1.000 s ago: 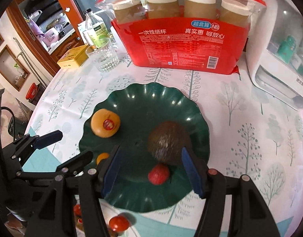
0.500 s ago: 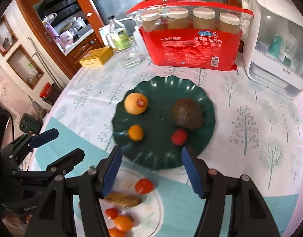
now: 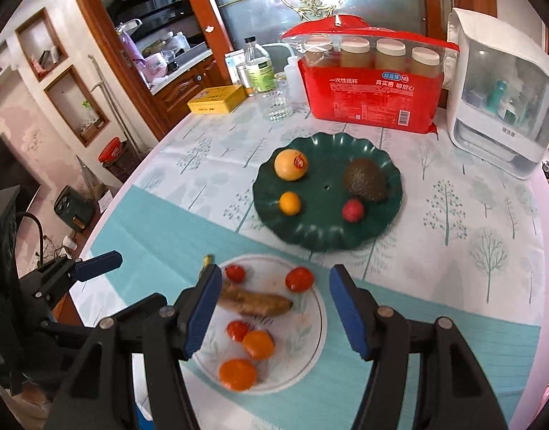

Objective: Organize fruits
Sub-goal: 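Move both tools back toward the white fruit plate, then grasp the red apple with the left tool while the right tool grasps an orange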

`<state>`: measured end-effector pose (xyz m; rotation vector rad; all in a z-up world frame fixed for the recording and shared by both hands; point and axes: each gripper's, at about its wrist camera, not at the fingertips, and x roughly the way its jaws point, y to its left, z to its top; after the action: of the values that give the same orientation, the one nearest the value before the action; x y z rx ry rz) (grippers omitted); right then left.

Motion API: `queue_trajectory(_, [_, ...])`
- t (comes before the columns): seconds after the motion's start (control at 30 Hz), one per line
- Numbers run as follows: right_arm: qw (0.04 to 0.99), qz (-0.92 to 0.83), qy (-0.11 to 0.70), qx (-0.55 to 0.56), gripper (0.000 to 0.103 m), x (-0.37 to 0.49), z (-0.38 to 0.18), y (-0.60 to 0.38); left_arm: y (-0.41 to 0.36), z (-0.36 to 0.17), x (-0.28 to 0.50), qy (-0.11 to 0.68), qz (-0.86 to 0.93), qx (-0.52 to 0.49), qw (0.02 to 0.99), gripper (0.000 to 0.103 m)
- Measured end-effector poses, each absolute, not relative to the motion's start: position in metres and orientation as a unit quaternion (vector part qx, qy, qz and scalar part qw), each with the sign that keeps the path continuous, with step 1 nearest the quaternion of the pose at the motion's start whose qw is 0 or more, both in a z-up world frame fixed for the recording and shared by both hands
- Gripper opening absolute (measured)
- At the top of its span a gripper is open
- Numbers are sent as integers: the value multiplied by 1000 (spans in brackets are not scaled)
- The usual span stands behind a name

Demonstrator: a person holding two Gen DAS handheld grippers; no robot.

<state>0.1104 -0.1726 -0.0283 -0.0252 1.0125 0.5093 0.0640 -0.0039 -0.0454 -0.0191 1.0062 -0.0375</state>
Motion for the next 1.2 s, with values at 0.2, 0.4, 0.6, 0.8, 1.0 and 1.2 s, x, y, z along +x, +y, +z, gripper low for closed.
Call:
queue_trajectory(0.2, [842,234,485,-18,63,88,-35,-182,-6,-42,36,473,-2,-13,881,79])
queue_trajectory(0.4, [847,218,485,0,63,77,-40,-201,0,-40,14,466,8,-42,884,81])
queue_trajectory(0.6, [851,202,485,-15,63,71,-56,-210,4,-50,4,475,16,-58,878,81])
queue_trajectory(0.8, [845,200,495,-44,63,59,-79,-209,7,-72,0,490,30,-62,869,81])
queue_trajectory(1.0, [826,232,507,-81,63,45,-104,-194,8,-99,-1,511,45,-59,856,81])
queue_trajectory(1.2, [802,273,520,-105,63,33,-125,-168,13,-124,3,526,53,-56,847,81])
